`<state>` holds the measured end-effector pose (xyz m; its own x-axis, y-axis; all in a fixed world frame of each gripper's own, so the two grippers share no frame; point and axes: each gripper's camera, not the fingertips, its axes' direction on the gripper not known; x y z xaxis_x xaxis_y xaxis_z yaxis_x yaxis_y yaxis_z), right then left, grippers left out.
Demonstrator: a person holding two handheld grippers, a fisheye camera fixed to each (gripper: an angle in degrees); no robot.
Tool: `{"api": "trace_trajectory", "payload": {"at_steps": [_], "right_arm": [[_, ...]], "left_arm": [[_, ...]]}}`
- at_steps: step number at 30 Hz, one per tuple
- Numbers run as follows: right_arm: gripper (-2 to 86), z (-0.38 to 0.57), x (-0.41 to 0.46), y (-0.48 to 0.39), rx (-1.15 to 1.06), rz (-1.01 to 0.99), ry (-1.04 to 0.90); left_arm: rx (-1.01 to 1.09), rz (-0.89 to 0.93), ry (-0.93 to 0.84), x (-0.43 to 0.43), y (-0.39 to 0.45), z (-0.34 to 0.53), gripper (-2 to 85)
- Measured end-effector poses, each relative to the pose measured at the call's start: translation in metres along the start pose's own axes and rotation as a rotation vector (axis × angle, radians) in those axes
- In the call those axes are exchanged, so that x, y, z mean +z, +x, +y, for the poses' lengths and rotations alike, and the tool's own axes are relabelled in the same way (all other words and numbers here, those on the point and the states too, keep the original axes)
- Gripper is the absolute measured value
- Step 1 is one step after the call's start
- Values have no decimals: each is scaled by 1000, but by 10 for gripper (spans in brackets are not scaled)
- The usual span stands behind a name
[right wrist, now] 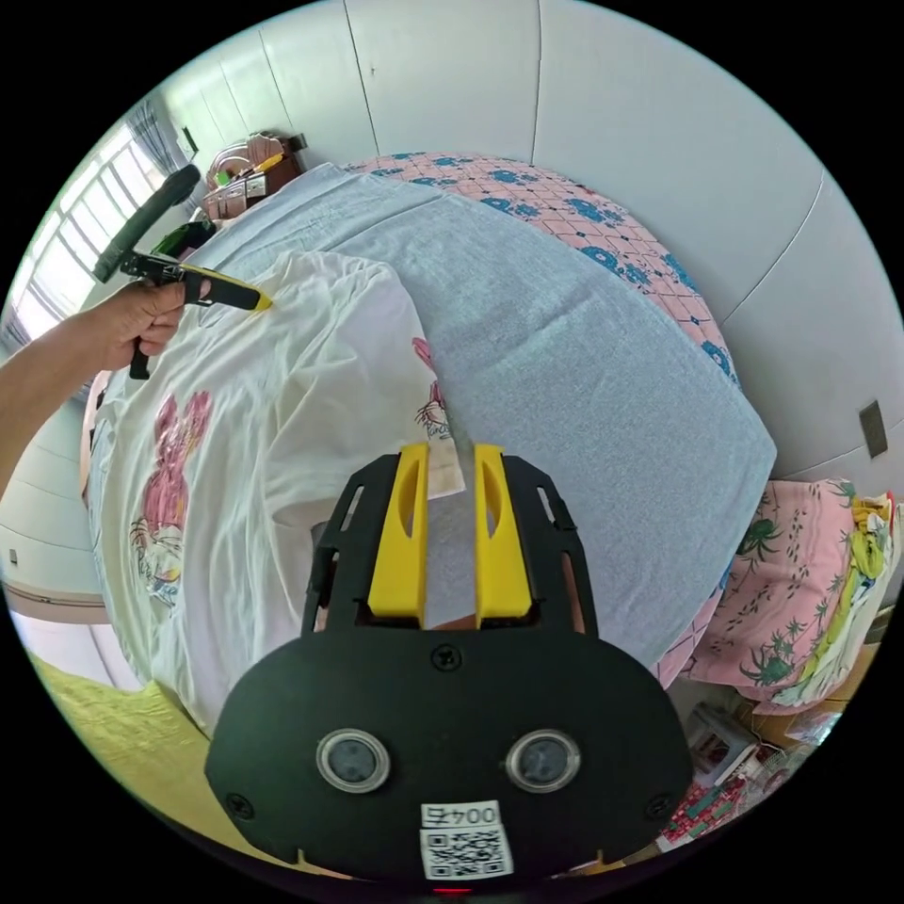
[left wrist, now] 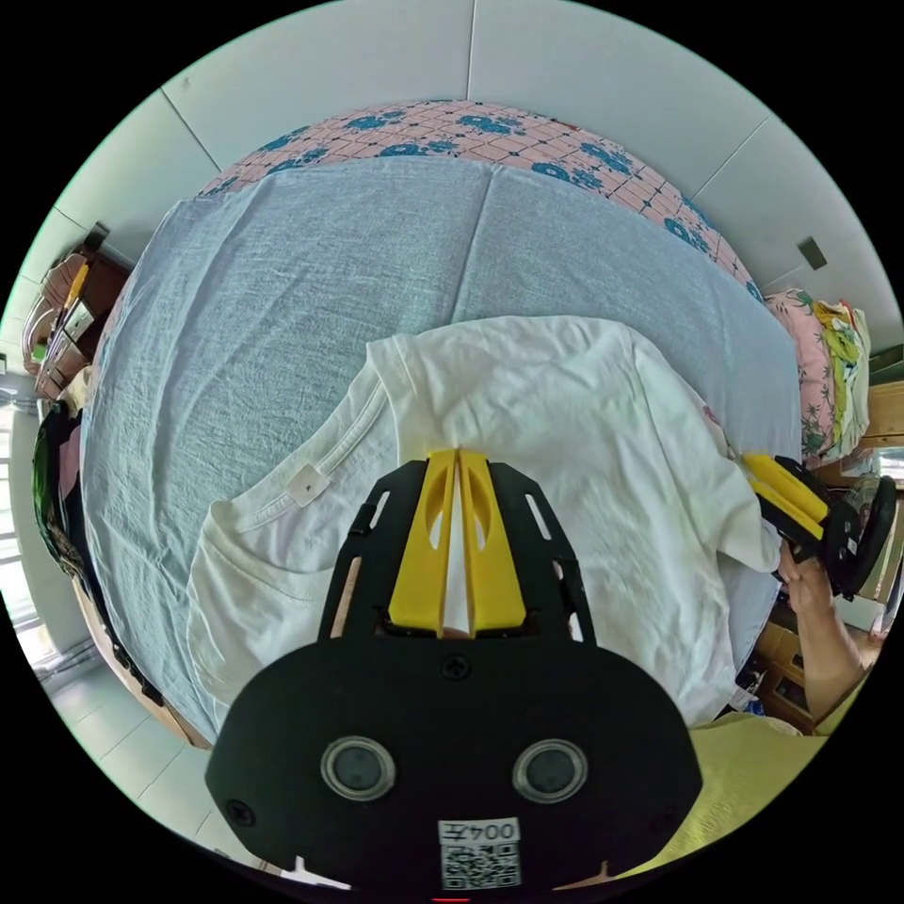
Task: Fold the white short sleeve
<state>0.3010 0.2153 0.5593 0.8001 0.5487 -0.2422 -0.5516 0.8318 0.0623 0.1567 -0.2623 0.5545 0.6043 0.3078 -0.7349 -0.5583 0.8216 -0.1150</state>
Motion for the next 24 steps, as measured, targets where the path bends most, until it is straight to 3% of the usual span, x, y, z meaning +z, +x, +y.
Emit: {"api": "trace_trajectory", "payload": {"at_steps": [8,15,21,24], "right_arm": [[24,-17,-3,-2,-33,-64,-68],[-5,-66,-82,8,-209,193,105],[4,-92,-13,29,-254,186,-106],[38,-89,-3,46,-162,114,-88]], "left_arm": [[-12,23,11,2,0,-15,7],[-12,17,24,3,0,-22,7],[-16,17,23,3,-3,-25,6],[-19,16,29,3,-6,-24,6]]}}
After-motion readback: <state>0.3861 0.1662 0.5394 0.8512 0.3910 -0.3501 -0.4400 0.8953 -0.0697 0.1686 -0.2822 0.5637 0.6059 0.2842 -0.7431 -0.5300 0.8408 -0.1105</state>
